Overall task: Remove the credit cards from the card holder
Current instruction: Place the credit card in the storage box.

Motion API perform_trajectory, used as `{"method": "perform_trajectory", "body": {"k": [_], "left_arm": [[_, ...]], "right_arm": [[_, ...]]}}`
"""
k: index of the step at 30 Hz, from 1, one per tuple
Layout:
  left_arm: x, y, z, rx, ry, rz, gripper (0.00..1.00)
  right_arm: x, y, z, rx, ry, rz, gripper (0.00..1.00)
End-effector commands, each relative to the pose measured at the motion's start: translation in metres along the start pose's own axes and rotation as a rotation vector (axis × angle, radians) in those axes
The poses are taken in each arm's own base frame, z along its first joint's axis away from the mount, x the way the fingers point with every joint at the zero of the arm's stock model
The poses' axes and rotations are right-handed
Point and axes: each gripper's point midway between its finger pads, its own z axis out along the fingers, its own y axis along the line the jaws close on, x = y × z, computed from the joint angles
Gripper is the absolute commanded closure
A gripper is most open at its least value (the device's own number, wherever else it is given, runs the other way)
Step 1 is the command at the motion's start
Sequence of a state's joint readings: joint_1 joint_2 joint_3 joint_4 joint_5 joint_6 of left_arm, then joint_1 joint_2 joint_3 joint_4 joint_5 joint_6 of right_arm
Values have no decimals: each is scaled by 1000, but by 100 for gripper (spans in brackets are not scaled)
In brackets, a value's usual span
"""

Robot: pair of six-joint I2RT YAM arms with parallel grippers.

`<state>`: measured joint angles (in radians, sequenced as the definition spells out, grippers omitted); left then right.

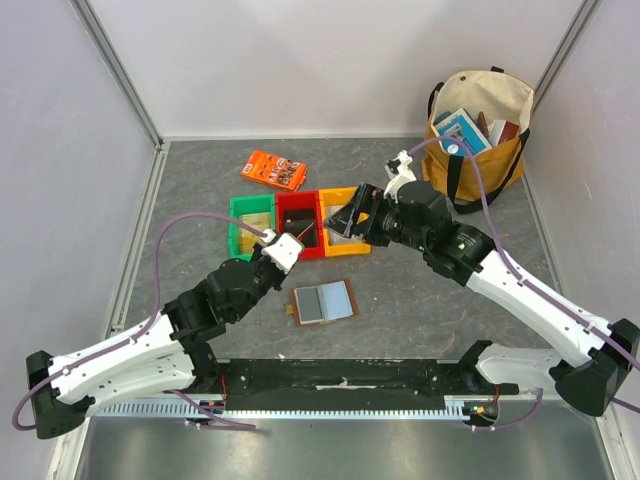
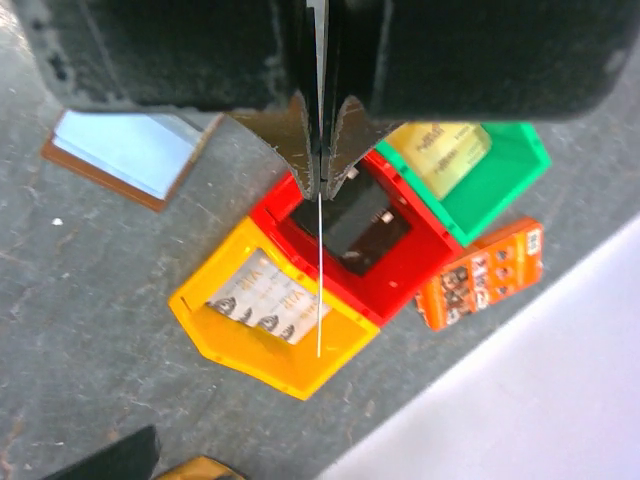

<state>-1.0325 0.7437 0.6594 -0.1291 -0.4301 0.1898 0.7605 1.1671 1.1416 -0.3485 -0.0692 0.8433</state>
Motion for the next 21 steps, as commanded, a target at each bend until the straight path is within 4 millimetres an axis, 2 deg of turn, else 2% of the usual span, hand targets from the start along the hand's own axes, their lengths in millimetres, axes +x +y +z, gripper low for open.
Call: {"method": "perform_trajectory", "body": {"k": [1,10,15,21], "left_arm": [[-31,18,4,-101,-146,172,98],[-28,-7,18,-106,-138,347,98],[-26,-10,21,-115,-125,372,98],[-21,-10,23,-123,-110,389,98]], "right_arm": [[-14,16,11,-27,-32,124,9],[-19,37,25,-130,-39,218,20],[1,24,43,-102,32,240,33],[23,12,52,-95,88,270,46]]}}
